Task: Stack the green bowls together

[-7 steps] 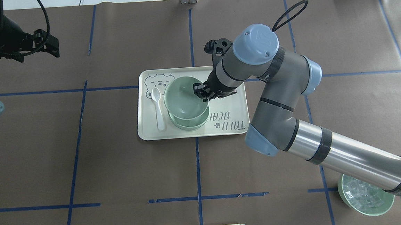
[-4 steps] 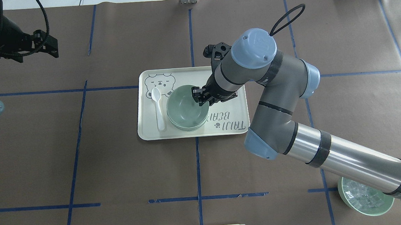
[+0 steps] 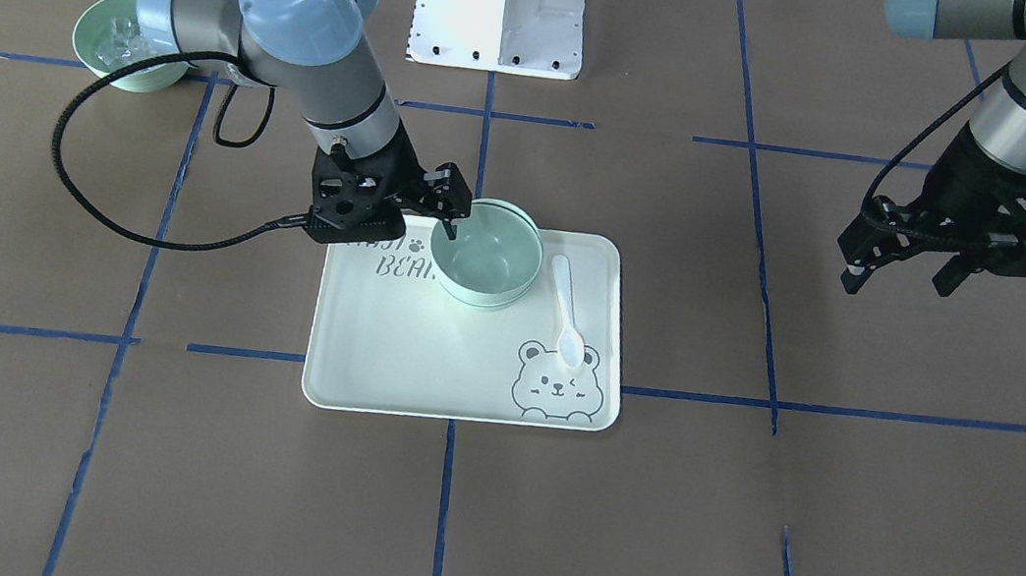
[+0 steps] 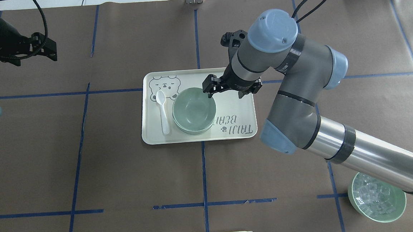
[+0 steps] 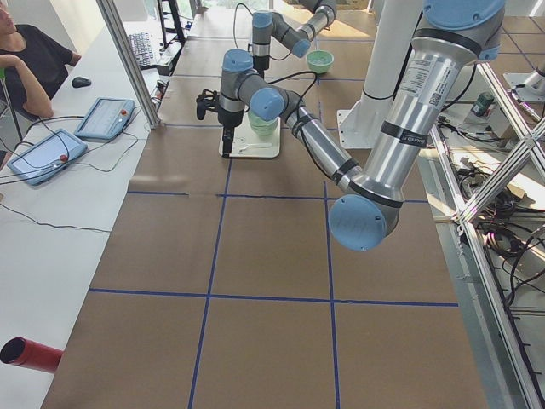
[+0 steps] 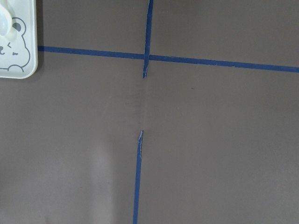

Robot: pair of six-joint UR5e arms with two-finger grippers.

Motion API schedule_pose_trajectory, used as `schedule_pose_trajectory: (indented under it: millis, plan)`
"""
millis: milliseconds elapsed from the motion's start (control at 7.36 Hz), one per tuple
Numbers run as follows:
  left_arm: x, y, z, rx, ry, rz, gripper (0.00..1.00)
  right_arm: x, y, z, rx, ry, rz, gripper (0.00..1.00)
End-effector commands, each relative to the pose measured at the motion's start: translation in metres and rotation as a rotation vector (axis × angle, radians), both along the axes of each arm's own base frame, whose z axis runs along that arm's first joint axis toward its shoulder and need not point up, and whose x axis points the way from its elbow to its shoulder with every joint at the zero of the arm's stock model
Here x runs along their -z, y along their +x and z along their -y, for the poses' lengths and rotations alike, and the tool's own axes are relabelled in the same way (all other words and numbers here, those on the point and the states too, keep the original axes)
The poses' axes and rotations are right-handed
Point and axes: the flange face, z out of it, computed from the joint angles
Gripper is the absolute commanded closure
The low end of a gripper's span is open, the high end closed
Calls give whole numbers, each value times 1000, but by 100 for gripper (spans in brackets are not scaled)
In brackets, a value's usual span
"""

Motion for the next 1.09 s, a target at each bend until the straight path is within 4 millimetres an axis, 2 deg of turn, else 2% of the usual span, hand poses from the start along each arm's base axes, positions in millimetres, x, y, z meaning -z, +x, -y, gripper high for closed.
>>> schedule_pose_trajectory:
  millis: [0, 136, 272, 544, 680, 816, 951]
  plan:
    - [-29, -33, 1, -58, 15, 19, 0, -24, 84, 22, 41, 51, -144, 0]
    - [-57, -75, 7, -112, 45, 37, 0, -48, 131, 31, 88, 114, -211, 0]
    - [-98, -119, 12, -154, 56, 62, 0, -83, 175, 43, 132, 169, -266, 0]
    - [-169, -191, 16, -225, 83, 129, 0, -161, 276, 63, 207, 186, -259, 0]
    - [-195, -217, 18, -256, 52, 149, 0, -213, 335, 63, 250, 202, -260, 0]
    - [-221, -229, 19, -295, 19, 158, 0, -265, 386, 71, 271, 180, -234, 0]
    - [-261, -255, 7, -317, -5, 160, 0, -326, 444, 82, 276, 146, -195, 0]
